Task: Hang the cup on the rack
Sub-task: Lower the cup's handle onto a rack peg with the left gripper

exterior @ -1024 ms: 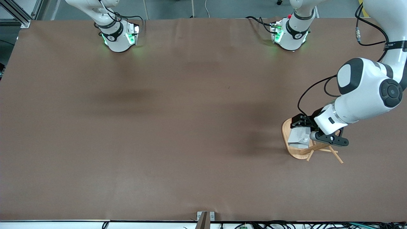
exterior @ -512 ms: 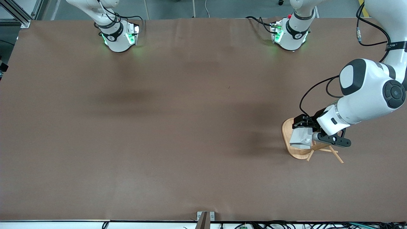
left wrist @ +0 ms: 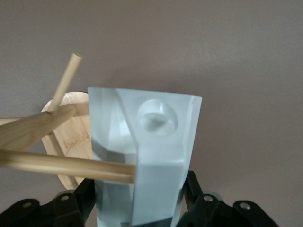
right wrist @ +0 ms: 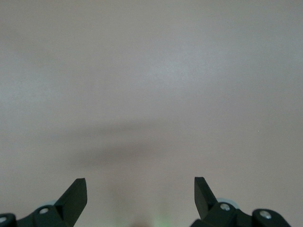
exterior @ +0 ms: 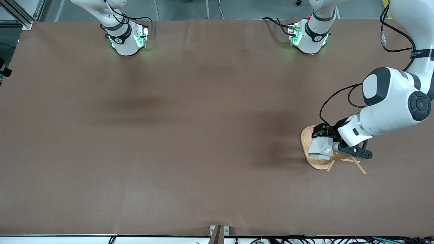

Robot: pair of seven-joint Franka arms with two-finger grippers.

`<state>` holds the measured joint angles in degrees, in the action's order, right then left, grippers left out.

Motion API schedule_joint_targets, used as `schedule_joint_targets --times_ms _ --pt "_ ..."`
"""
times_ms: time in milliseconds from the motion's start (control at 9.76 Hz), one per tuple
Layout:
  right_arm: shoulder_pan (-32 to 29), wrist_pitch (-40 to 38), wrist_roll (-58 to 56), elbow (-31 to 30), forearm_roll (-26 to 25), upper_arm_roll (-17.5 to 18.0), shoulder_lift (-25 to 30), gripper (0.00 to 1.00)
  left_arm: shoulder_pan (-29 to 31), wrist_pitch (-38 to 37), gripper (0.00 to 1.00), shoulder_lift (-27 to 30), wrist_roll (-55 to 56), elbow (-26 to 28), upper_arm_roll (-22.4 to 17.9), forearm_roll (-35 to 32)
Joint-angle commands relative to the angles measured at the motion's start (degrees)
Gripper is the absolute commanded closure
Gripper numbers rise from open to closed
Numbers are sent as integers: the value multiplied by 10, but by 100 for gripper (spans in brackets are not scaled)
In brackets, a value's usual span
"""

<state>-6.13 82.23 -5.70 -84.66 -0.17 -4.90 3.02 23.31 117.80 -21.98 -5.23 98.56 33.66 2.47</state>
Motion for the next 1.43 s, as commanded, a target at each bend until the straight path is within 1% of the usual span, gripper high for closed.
schedule_joint_targets --times_ms 0,614,717,819,922,1024,1331 --pt "-2 4 5 -9 -9 5 7 0 7 -3 54 -17 -13 -6 5 -6" --pt "0 6 6 -9 -9 5 4 0 21 -3 53 -33 -39 -16 5 -6" --pt "0 5 6 -9 -9 5 4 0 21 -3 52 -38 -39 -18 5 -6" --pt "0 5 6 -9 -9 5 4 0 21 -3 48 -40 -39 -26 5 -6" --pt "0 5 6 -8 -9 5 4 0 18 -3 33 -41 -39 -28 5 -7" --pt "0 4 5 -8 -9 5 4 0 17 -3 0 -40 -37 -28 5 -7" --pt "-2 2 6 -8 -9 4 4 0 16 -3 0 -31 -26 -31 8 -7"
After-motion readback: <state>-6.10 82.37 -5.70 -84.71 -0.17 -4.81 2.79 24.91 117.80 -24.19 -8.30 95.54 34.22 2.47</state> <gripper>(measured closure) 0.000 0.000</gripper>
